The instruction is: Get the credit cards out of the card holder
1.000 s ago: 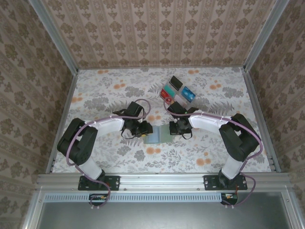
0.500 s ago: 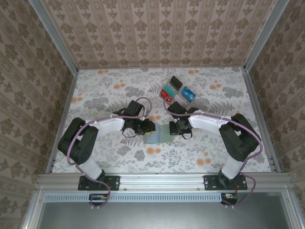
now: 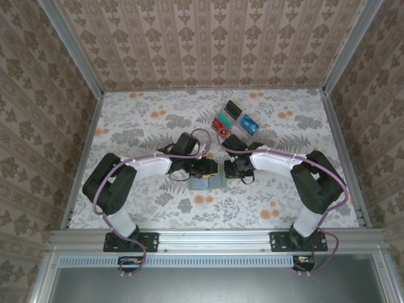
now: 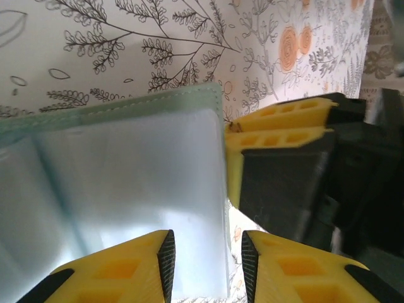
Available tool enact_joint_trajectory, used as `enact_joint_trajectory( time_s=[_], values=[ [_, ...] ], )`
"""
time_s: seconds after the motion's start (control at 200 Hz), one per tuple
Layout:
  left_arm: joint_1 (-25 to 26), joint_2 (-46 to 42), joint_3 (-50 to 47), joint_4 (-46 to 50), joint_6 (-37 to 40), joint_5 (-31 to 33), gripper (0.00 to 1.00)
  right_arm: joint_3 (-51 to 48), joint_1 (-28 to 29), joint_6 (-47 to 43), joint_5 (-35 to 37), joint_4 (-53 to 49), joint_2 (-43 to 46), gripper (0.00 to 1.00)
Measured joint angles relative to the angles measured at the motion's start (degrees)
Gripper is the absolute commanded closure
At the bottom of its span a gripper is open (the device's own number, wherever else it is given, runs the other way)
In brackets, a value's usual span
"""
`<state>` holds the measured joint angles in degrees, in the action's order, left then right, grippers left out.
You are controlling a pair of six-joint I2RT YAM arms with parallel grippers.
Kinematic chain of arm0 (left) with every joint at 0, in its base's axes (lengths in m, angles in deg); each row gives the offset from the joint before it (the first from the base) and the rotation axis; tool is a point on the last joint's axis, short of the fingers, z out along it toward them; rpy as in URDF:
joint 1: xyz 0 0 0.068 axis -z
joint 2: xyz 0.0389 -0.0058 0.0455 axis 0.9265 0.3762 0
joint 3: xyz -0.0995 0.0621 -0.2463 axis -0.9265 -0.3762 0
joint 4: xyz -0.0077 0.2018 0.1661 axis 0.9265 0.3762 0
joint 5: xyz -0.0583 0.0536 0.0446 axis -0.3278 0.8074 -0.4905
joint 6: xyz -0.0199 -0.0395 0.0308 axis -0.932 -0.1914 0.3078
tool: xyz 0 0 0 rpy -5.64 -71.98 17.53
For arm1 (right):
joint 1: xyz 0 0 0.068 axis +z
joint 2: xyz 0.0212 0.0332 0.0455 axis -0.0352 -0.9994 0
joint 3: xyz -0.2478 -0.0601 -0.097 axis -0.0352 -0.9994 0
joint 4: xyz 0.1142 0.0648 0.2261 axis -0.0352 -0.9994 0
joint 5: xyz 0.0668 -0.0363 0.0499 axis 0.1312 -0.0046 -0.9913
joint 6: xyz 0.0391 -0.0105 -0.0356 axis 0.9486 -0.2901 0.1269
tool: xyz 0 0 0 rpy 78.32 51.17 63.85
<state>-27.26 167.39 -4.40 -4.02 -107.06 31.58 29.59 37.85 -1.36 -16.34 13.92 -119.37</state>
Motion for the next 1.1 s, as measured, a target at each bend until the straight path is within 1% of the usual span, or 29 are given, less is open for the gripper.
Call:
enact_joint_trajectory(
  time_s=[0.095,0.235,0.315,0.46,0.615,0.765,0.88,1.1],
  values=[
    [0.9,2.4,1.8,0.2,-0.2,0.2,0.61,-0.9,0.0,0.3,0.9,0.0,2.1,0.63],
    [1.8,4.7,4.3,0.0,-0.5,1.0,0.61,-2.6,-0.1,1.2,2.6,0.1,6.3,0.61],
    [2.1,4.8,4.4,0.1,-0.7,2.3,0.66,-3.3,-0.3,1.4,3.5,0.4,8.9,0.61],
    [2.0,4.8,4.5,2.4,-0.3,5.6,0.78,-4.0,-0.5,1.5,4.1,1.8,12.4,0.61],
    [2.0,4.0,4.1,4.5,0.0,8.0,0.84,-4.0,-0.4,1.4,2.3,3.2,12.7,0.63],
    [2.0,1.9,3.8,5.7,0.5,8.8,0.89,-3.3,0.3,1.5,0.8,3.9,12.5,0.70],
    [1.3,0.9,2.5,5.3,0.4,8.8,0.89,-1.6,1.6,1.7,0.1,4.1,11.8,0.73],
    [-2.6,-3.7,-2.0,4.2,0.4,8.2,0.86,-0.2,3.4,3.1,-0.2,4.5,11.2,0.72]
  ],
)
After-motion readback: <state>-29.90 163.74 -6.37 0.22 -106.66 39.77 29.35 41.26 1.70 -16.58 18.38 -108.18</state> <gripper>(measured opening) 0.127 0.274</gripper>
